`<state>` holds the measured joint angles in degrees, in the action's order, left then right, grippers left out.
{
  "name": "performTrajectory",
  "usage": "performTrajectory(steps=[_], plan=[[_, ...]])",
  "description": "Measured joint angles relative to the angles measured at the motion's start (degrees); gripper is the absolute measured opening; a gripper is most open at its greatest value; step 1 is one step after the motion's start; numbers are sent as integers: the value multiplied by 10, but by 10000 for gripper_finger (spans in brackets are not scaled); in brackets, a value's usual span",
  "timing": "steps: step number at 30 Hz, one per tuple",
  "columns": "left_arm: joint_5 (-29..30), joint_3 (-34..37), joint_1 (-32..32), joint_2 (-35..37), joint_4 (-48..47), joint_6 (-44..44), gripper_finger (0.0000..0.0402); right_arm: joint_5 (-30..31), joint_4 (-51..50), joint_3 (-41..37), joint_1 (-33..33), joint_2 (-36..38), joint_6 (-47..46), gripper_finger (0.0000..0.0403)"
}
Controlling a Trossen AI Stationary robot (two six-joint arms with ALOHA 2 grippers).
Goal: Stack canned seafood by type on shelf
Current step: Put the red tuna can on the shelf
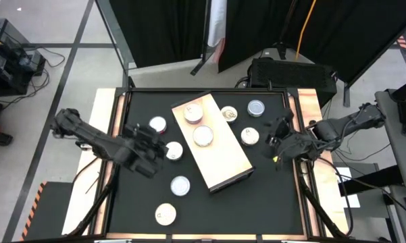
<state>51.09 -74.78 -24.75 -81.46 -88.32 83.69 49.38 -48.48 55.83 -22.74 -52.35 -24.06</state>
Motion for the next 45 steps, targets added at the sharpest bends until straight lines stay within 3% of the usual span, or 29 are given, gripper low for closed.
performTrajectory(steps=[4,9,16,18,24,30,45], plan=[[-55,0,65,59,8,-111,271,4,-10,0,6,7,17,130],[-129,0,150,117,59,-282,201,32,2,0,36,11,60,130],[-229,15,264,129,59,-401,36,15,-19,0,88,10,20,130],[-264,33,291,129,91,-437,11,-7,-26,0,94,9,15,130],[-362,131,336,125,221,-509,4,-61,-47,0,98,0,-13,130],[-416,241,368,125,334,-501,4,-78,-50,0,98,-8,-11,130],[-411,317,423,125,386,-438,4,-74,-45,0,98,-8,26,130]])
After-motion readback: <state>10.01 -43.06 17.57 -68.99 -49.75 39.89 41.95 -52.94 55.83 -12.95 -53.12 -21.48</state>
